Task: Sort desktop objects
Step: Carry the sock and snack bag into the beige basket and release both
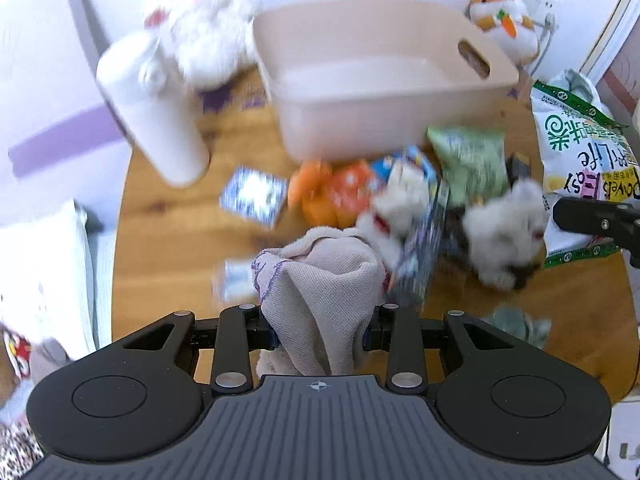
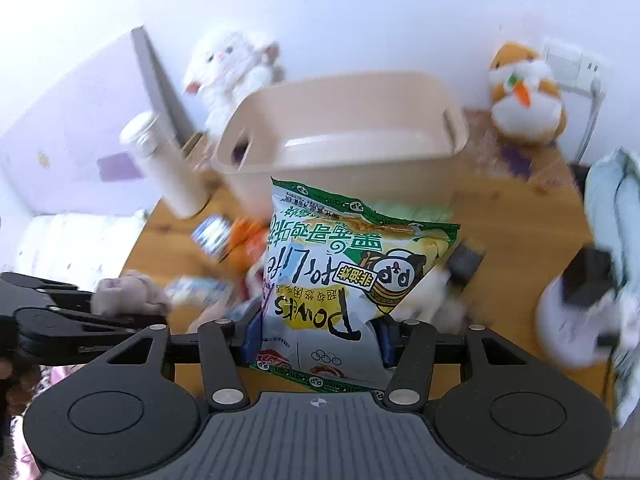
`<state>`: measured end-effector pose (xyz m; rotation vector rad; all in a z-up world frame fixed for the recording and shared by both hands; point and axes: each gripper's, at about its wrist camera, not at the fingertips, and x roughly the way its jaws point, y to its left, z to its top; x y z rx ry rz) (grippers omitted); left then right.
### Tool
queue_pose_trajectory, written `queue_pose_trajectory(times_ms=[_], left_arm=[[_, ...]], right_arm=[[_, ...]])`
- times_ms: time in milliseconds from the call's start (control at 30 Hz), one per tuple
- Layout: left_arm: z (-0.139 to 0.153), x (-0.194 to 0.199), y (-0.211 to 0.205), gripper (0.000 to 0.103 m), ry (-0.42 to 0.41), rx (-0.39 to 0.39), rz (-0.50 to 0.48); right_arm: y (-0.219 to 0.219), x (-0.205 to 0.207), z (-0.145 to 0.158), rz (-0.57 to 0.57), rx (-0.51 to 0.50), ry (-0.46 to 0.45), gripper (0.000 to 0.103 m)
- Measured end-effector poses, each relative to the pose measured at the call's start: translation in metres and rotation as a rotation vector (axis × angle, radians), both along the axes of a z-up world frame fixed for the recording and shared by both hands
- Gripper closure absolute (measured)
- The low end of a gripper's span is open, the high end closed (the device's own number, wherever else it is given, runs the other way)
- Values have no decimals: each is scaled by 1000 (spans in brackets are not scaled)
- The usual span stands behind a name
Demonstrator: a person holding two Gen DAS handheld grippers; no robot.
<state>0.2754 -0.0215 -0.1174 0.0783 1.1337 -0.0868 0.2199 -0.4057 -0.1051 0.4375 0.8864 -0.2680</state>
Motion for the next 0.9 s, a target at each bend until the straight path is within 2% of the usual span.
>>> queue_pose_trajectory(times_ms=[300,567,700,900], left_arm=[[26,69,-19,68,-80,11,-3],[32,142,-33,68,-120,-10,38],[21,172,-45,68,-121,12,53],[-8,199,-57,62,-99,45,70]], right_arm=[[-58,42,13,-9,-88,-13,52],[-98,95,17,-8,-133,-35,52],[-105,124,8,0,-197,-26,52],[-114,161,-27,3,-228,63,51]])
